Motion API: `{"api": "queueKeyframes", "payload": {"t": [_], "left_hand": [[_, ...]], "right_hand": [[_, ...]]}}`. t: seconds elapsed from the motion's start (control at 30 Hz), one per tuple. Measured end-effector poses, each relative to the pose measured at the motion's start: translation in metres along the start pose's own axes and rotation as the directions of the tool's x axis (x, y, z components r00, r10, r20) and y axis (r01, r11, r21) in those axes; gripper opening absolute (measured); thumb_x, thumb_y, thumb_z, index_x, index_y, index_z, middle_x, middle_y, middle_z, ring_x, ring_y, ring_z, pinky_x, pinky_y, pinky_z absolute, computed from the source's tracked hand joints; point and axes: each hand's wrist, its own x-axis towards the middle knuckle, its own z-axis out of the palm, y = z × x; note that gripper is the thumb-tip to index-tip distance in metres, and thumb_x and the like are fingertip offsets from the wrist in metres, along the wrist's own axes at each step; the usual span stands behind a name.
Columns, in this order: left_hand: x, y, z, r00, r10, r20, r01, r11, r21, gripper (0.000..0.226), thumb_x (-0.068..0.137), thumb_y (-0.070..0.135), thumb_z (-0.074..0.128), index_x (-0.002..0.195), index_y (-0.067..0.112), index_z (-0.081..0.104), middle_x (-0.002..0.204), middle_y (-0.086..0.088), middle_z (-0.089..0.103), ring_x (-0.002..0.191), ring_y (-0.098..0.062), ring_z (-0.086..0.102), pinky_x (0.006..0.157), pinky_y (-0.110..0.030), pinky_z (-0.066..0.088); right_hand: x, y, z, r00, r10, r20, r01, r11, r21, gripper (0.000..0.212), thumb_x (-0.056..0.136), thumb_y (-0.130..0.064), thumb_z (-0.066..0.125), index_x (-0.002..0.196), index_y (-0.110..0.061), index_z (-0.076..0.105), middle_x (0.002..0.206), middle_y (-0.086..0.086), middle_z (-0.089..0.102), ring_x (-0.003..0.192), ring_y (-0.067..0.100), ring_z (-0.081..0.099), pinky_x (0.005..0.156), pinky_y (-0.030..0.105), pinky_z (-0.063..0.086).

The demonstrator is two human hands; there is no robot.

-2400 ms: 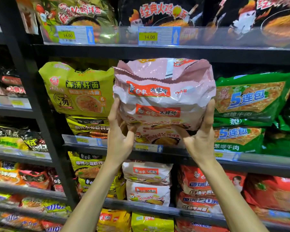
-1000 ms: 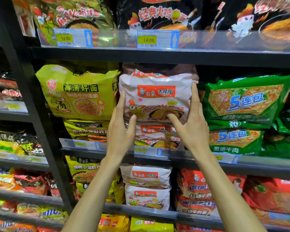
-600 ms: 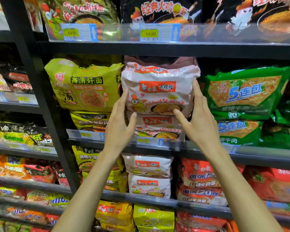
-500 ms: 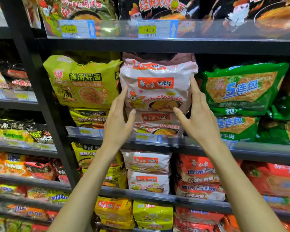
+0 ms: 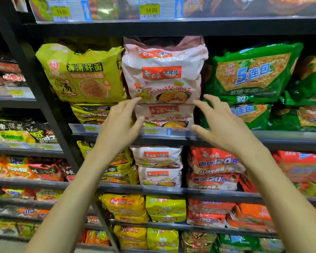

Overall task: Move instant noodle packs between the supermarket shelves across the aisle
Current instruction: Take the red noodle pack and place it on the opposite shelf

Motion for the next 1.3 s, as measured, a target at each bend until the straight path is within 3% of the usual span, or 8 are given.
{"api": "queueKeyframes", "payload": {"t": [0.07,0.17,0.4,0.77,1.0,1.3], "left_hand": [[-0.004,0.007,-0.002,0.988,-0.007,0.154,-0.008,0.995,0.097,0.057,0.102,0.044,0.051,0.154,0.027,0.035,0.154,-0.003,0.043,0.142,-0.028,0.037,0.108,-0.045,0.04],[-0.012,0.018,-0.001,0.955,-0.009,0.298,-0.061,0.972,0.225,0.06,0.1,0.051,0.049,0.153,0.028,0.036,0.153,-0.003,0.043,0.14,-0.03,0.039,0.107,-0.048,0.044],[-0.026,0.045,-0.007,0.909,-0.052,0.413,-0.114,0.924,0.366,0.056,0.1,0.058,0.044,0.15,0.033,0.039,0.155,-0.004,0.041,0.141,-0.03,0.039,0.111,-0.05,0.04],[-0.059,0.133,-0.007,0.88,0.001,0.476,-0.169,0.935,0.311,0.06,0.1,0.058,0.043,0.154,0.031,0.035,0.156,-0.004,0.041,0.141,-0.032,0.04,0.108,-0.05,0.043],[-0.089,0.2,-0.004,0.861,0.052,0.507,-0.208,0.944,0.256,0.06,0.1,0.059,0.044,0.153,0.032,0.036,0.155,-0.004,0.041,0.14,-0.032,0.042,0.106,-0.051,0.044],[-0.129,0.308,0.003,0.82,0.214,0.531,-0.347,0.923,0.165,0.059,0.1,0.056,0.045,0.153,0.031,0.036,0.151,-0.007,0.046,0.139,-0.033,0.043,0.105,-0.051,0.045]], "right_hand": [[-0.008,0.002,-0.004,0.985,-0.023,0.172,0.03,0.999,-0.04,0.072,0.095,-0.05,0.057,0.155,-0.028,0.025,0.164,0.003,0.01,0.149,0.028,0.018,0.107,0.048,0.039],[-0.019,0.004,-0.007,0.958,-0.012,0.286,0.027,0.998,-0.05,0.075,0.094,-0.053,0.056,0.156,-0.029,0.022,0.164,0.004,0.011,0.149,0.029,0.019,0.112,0.048,0.036],[-0.049,0.021,-0.022,0.867,0.152,0.474,-0.108,0.987,-0.119,0.073,0.096,-0.055,0.052,0.155,-0.021,0.028,0.16,0.011,0.021,0.145,0.035,0.026,0.112,0.05,0.035],[-0.129,0.057,-0.063,0.852,0.211,0.48,-0.174,0.977,-0.122,0.073,0.096,-0.056,0.051,0.156,-0.023,0.025,0.161,0.01,0.022,0.145,0.034,0.027,0.113,0.05,0.034],[-0.204,0.091,-0.095,0.84,0.266,0.473,-0.226,0.964,-0.14,0.072,0.094,-0.057,0.053,0.152,-0.021,0.033,0.152,0.011,0.036,0.135,0.033,0.043,0.108,0.046,0.041],[-0.302,0.133,-0.148,0.805,0.374,0.461,-0.321,0.928,-0.192,0.074,0.095,-0.053,0.055,0.156,-0.025,0.025,0.159,0.013,0.029,0.143,0.034,0.035,0.114,0.045,0.034]]}}
